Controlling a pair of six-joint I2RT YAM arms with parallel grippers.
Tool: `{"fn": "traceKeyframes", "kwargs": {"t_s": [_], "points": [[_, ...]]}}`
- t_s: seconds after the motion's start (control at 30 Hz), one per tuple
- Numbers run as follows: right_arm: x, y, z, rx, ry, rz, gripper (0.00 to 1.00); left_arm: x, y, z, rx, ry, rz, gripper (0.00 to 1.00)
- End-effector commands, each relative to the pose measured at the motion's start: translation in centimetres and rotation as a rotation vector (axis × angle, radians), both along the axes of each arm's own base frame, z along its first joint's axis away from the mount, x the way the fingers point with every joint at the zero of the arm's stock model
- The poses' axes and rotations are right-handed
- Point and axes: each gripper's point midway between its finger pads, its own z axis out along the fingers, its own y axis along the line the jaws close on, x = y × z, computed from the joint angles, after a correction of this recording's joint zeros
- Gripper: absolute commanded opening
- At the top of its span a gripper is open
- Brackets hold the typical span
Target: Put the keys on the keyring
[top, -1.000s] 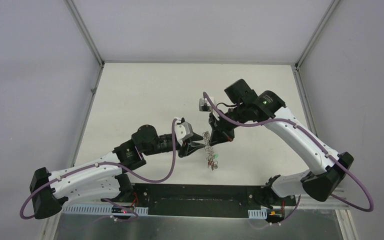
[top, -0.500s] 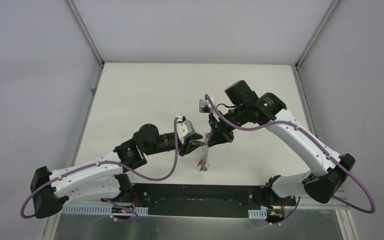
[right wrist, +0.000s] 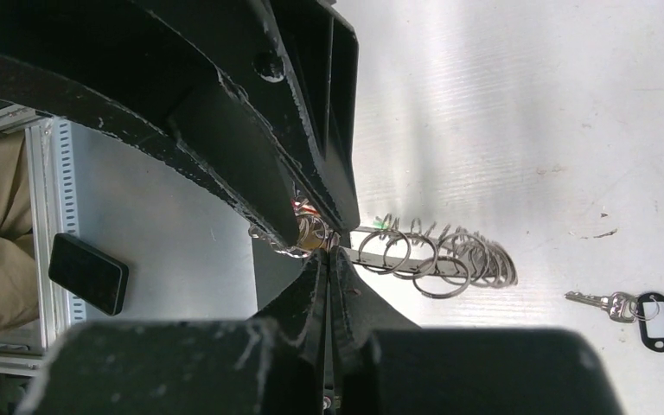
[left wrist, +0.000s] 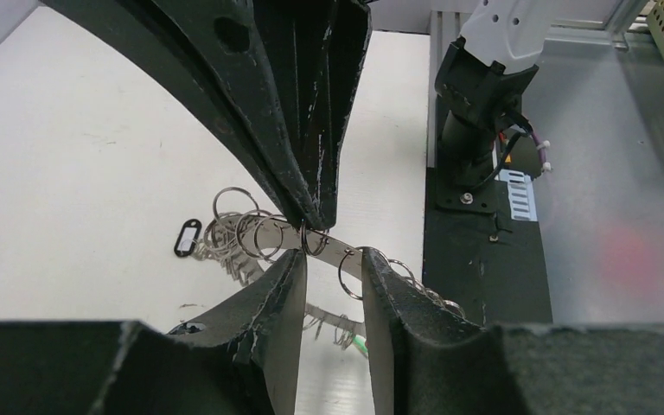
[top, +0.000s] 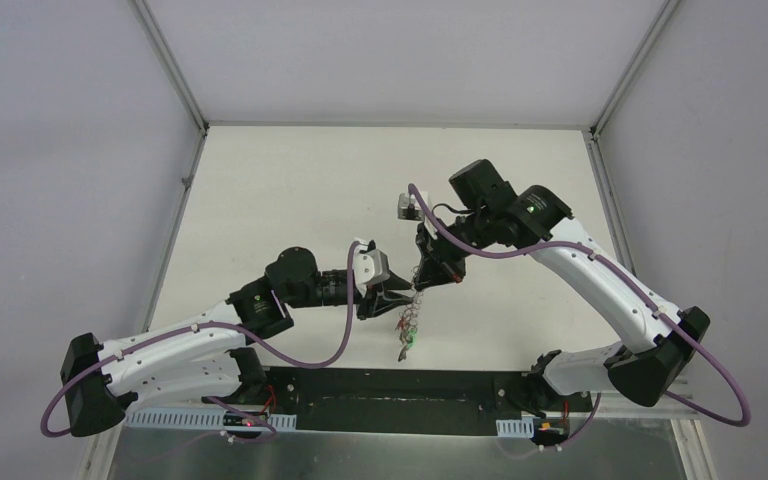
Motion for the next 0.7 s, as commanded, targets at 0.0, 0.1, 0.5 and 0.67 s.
{"fn": "traceKeyframes", "kwargs": {"t_s": [0.0, 0.1, 0.5, 0.67], "points": [[0.7, 0.9, 1.5, 0.055, -0.041, -0.014, 0.00, -1.1, -0.3, 2.2, -0.070, -0.036, -0.068, 0.31], [0.3, 1.0, 1.7, 0.070, -0.033, 0.008, 0.00, -0.7, -0.3, 2.2, -0.071, -0.041, -0.045, 0.33], [-0.6, 0.9, 2.2, 0.134, -0.062, 0.071, 0.00, 0.5, -0.4, 3.1, -0.093, -0.061, 0.010, 0.23], [-0.6, 1.0, 2.2, 0.134, -0.065, 0.068, 0.00, 0.6, -0.8, 2.3, -0.053, -0.057, -0.001, 0.15]]}}
